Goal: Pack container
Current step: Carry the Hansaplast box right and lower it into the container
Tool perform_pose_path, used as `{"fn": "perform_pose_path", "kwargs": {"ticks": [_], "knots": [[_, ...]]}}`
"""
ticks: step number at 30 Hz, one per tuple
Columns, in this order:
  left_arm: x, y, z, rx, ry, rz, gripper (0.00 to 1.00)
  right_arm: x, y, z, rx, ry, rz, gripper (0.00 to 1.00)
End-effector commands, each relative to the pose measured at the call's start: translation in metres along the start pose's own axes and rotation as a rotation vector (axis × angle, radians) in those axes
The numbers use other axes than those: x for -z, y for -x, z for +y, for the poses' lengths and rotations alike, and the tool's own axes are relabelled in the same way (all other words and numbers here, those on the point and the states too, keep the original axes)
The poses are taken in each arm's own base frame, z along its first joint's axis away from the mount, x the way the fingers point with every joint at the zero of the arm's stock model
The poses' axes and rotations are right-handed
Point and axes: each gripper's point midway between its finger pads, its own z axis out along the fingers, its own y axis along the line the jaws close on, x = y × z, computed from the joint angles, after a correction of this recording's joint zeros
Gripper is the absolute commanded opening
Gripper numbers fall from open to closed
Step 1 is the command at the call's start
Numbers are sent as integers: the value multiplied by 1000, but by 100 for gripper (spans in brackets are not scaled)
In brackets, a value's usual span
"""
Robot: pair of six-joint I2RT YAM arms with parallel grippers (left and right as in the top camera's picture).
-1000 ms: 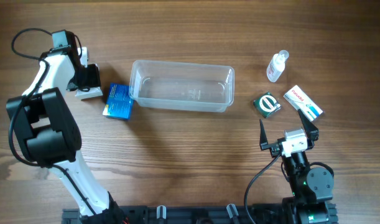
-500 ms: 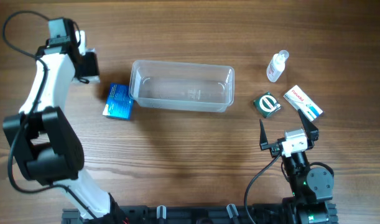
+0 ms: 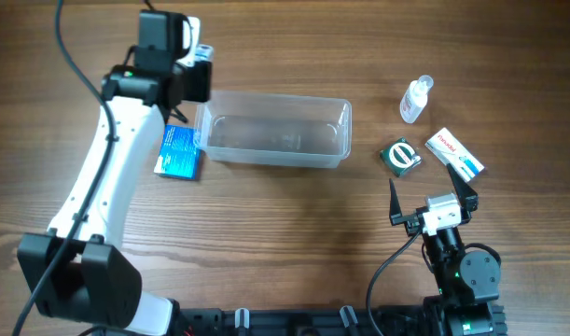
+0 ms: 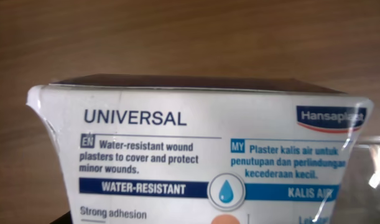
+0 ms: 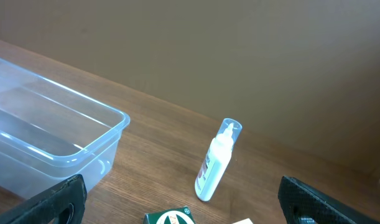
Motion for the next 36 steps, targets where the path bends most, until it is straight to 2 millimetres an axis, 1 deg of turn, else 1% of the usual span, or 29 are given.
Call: {"fn": "perform_pose_path", "kwargs": {"ticks": [1,6,12,17,19,21,22,25,31,36], "knots": [[5,-12,-22,91,-22,45,60,0,0,-3,5,-16,0,100],[8,-24,-39,168,-38,93,63,0,0,-3,5,-16,0,100],[6,-33,-51,141,-51,117,67,0,0,-3,5,-16,0,100],[-2,-44,-53,135,-48,135,67,0,0,-3,5,-16,0,100],[-5,-47,-53,134,-48,138,63,0,0,-3,5,-16,0,100],[-6,-49,-53,134,-47,141,56,0,0,-3,5,-16,-1,100],[-6,-49,-53,133,-47,143,56,0,0,-3,5,-16,0,100],[-6,-49,-53,133,-47,144,59,0,0,-3,5,-16,0,100],[-6,-56,-53,131,-50,173,61,0,0,-3,5,-16,0,100],[-16,-63,-54,126,-44,205,61,0,0,-3,5,-16,0,100]]}}
